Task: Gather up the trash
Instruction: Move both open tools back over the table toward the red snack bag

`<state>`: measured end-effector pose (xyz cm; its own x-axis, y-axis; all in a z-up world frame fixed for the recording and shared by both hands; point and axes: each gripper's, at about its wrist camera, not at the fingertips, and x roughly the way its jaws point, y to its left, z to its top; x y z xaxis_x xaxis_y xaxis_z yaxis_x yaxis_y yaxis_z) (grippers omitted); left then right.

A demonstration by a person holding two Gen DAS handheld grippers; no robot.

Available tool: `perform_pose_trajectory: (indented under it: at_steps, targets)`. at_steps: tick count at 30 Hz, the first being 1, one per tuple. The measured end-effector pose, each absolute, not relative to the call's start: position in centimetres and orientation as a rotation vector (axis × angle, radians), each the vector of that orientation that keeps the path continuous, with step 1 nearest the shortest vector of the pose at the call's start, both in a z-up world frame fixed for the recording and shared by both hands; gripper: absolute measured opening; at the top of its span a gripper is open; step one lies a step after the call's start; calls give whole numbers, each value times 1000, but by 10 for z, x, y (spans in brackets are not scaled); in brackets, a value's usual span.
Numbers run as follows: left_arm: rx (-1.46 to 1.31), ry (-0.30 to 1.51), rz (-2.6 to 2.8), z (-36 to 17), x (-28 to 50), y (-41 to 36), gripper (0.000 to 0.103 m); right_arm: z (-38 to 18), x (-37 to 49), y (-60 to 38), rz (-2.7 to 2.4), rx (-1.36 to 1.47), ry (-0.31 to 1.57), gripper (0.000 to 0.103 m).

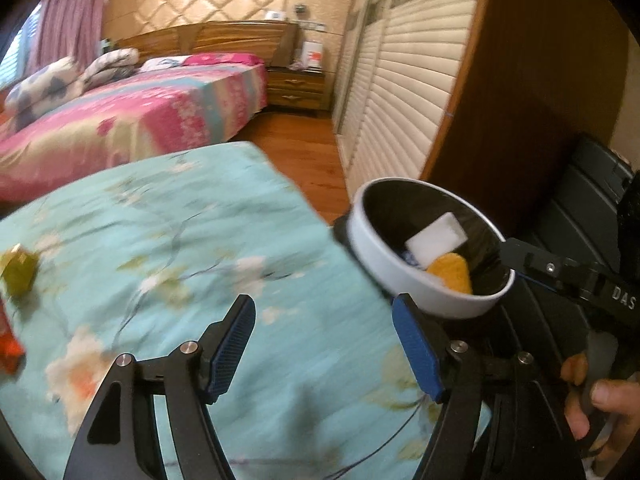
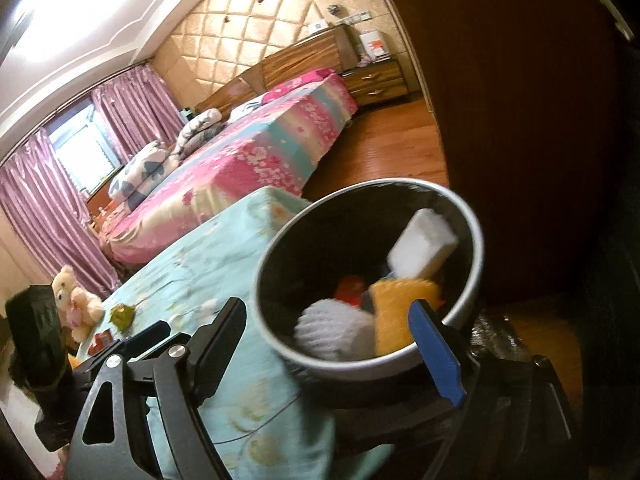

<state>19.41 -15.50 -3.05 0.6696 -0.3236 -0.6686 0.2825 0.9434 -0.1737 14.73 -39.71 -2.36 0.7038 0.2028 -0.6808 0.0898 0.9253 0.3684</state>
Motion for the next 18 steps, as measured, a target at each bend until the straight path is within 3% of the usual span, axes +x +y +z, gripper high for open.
perform_pose_trajectory:
  at_steps: [18]
  targets:
    - [-194,766,-98,-31,124,-37,72,-48,144,-295,258,380,874,94]
